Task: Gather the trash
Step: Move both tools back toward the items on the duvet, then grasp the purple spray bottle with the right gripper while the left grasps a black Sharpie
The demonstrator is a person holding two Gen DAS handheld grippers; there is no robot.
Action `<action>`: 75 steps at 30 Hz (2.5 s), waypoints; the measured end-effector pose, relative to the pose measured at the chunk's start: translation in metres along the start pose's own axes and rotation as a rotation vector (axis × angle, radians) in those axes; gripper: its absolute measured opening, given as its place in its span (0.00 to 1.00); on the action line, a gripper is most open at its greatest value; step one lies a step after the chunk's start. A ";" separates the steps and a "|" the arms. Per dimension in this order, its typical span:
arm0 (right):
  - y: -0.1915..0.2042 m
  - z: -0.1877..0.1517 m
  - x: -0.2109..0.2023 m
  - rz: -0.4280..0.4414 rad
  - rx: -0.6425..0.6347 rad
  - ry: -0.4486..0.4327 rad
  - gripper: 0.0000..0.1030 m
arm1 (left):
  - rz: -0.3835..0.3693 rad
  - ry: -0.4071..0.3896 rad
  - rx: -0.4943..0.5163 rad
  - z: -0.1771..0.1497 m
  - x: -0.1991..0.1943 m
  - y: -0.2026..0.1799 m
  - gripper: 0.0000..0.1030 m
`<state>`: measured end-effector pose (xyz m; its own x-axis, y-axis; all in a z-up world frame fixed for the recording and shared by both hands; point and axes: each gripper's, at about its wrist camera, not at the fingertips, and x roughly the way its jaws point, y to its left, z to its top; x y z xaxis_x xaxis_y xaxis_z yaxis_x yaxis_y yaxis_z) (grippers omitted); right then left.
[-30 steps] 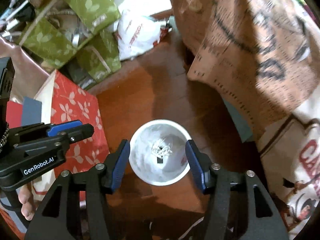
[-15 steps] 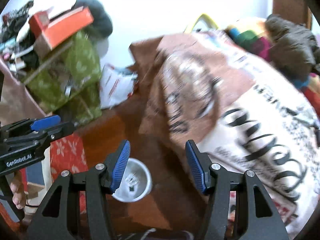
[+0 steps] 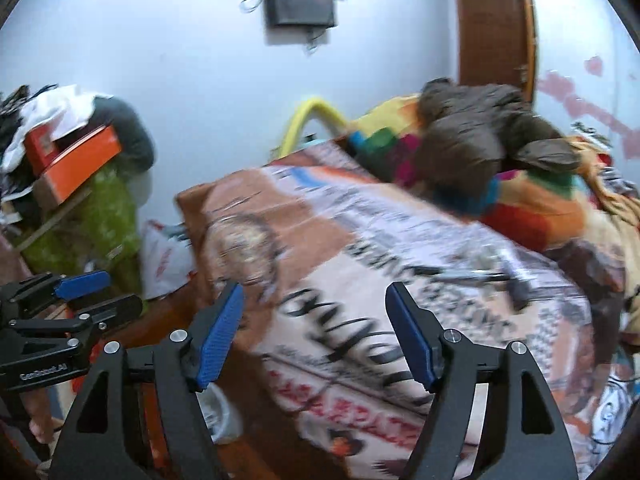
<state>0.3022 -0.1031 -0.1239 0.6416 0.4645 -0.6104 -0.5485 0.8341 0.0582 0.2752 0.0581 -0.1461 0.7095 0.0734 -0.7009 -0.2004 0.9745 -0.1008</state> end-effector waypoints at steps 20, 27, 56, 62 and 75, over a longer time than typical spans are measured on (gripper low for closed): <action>-0.176 -0.025 0.021 -0.226 0.124 0.070 0.68 | -0.228 0.101 0.203 0.057 0.143 -0.154 0.61; -0.209 -0.033 0.053 -0.255 0.120 0.129 0.68 | -0.272 0.153 0.288 0.068 0.206 -0.187 0.61; -0.249 -0.034 0.153 -0.083 0.173 0.309 0.35 | -0.385 0.283 0.545 0.093 0.300 -0.248 0.21; -0.246 -0.034 0.155 -0.084 0.172 0.312 0.24 | -0.343 0.305 0.643 0.091 0.302 -0.264 0.38; -0.245 -0.059 0.121 -0.049 0.185 0.346 0.23 | -0.327 0.358 0.610 0.077 0.286 -0.248 0.14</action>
<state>0.4827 -0.2690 -0.2591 0.4284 0.3217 -0.8444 -0.3961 0.9068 0.1445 0.5794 -0.1460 -0.2673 0.3863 -0.2092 -0.8983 0.4618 0.8869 -0.0079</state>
